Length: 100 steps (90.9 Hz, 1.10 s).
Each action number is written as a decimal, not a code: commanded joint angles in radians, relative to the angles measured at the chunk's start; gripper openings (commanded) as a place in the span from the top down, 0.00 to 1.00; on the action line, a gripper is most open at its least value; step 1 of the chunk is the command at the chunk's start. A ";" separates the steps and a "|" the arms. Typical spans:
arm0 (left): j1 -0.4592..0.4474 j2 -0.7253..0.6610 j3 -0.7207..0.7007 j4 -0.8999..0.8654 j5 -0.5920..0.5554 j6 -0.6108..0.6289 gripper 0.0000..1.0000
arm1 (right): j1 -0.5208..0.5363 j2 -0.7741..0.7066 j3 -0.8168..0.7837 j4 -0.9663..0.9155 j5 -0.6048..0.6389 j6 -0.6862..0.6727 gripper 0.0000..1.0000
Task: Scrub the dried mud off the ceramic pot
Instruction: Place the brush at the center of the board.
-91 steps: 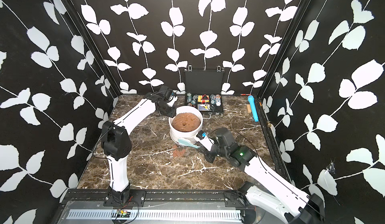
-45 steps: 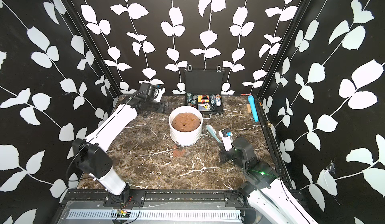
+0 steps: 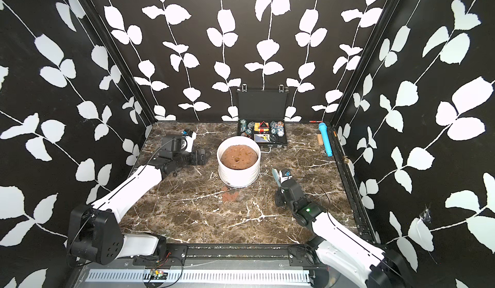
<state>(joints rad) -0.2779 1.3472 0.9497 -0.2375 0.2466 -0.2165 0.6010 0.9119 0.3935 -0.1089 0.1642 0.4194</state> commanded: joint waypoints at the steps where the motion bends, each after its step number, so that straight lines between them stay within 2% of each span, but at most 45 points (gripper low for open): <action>1: 0.005 -0.044 -0.063 0.096 0.024 -0.023 0.01 | -0.004 0.059 -0.012 0.171 -0.012 0.038 0.99; 8: 0.005 -0.055 -0.105 0.131 0.032 -0.031 0.01 | -0.004 0.128 -0.016 0.223 -0.028 0.029 0.94; 22: 0.004 -0.051 -0.159 0.191 0.061 -0.047 0.01 | -0.004 0.257 -0.017 0.298 -0.100 0.009 0.92; 40: 0.004 -0.045 -0.180 0.201 0.065 -0.044 0.01 | -0.003 0.337 -0.042 0.340 -0.114 0.019 0.90; 56: 0.004 -0.047 -0.180 0.182 0.044 -0.013 0.01 | -0.001 0.342 -0.032 0.302 -0.131 -0.003 0.68; 75: 0.009 -0.041 -0.167 0.152 -0.011 0.066 0.01 | -0.004 0.245 0.065 0.092 -0.079 -0.079 0.49; 89: 0.011 -0.043 -0.125 0.106 -0.147 0.175 0.01 | -0.061 0.143 0.192 -0.082 -0.118 -0.188 0.30; 100: 0.024 -0.059 -0.151 0.165 -0.281 0.252 0.01 | -0.171 0.037 0.233 -0.093 -0.163 -0.266 0.13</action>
<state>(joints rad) -0.2710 1.3235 0.7959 -0.1028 0.1196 -0.0708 0.5083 1.0267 0.5919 -0.1352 0.0277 0.2520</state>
